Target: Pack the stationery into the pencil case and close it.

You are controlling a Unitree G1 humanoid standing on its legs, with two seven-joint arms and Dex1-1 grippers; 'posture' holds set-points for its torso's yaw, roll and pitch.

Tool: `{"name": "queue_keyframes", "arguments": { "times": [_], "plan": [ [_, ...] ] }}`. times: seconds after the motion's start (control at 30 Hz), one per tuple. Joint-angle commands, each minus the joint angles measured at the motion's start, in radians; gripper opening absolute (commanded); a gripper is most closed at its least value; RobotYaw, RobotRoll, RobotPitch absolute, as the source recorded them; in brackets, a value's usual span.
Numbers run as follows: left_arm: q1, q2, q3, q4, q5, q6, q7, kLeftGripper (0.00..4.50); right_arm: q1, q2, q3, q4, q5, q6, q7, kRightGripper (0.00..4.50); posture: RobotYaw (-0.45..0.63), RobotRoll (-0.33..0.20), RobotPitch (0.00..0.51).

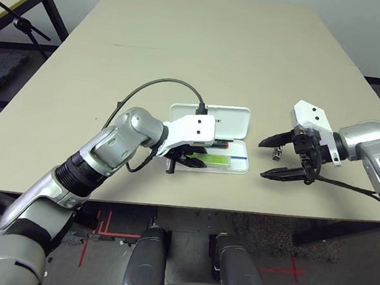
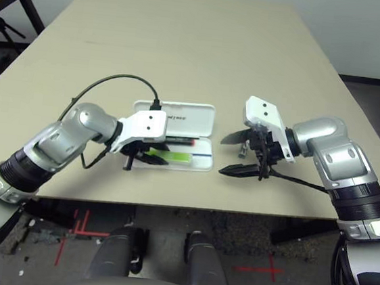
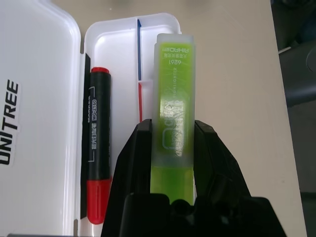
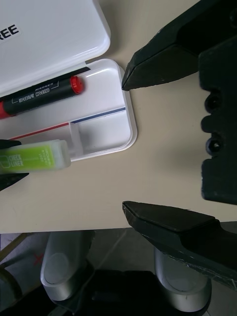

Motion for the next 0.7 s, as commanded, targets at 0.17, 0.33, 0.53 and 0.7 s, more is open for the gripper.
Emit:
{"name": "queue_keyframes", "arguments": {
  "times": [0.17,0.33,0.53,0.7],
  "plan": [
    [0.002,-0.004,-0.016,0.029,0.035,-0.008,-0.002,1.08,0.010,0.007,0.006,-0.023,-0.003,-0.003,-0.008,4.50,-0.02,0.000,0.079],
    [0.011,-0.003,-0.015,0.030,0.038,-0.006,-0.006,1.08,0.009,0.010,0.007,-0.023,-0.003,-0.002,-0.011,4.50,-0.02,0.000,0.080],
    [0.014,-0.003,-0.011,0.024,0.039,0.003,-0.004,1.43,0.009,0.013,0.008,-0.024,-0.002,0.000,-0.013,4.50,-0.02,0.000,0.087],
    [0.012,0.006,0.003,0.017,0.032,0.014,-0.008,3.25,0.010,0.019,0.010,-0.019,-0.006,-0.003,-0.016,4.50,-0.02,0.000,0.087]
  ]
}}
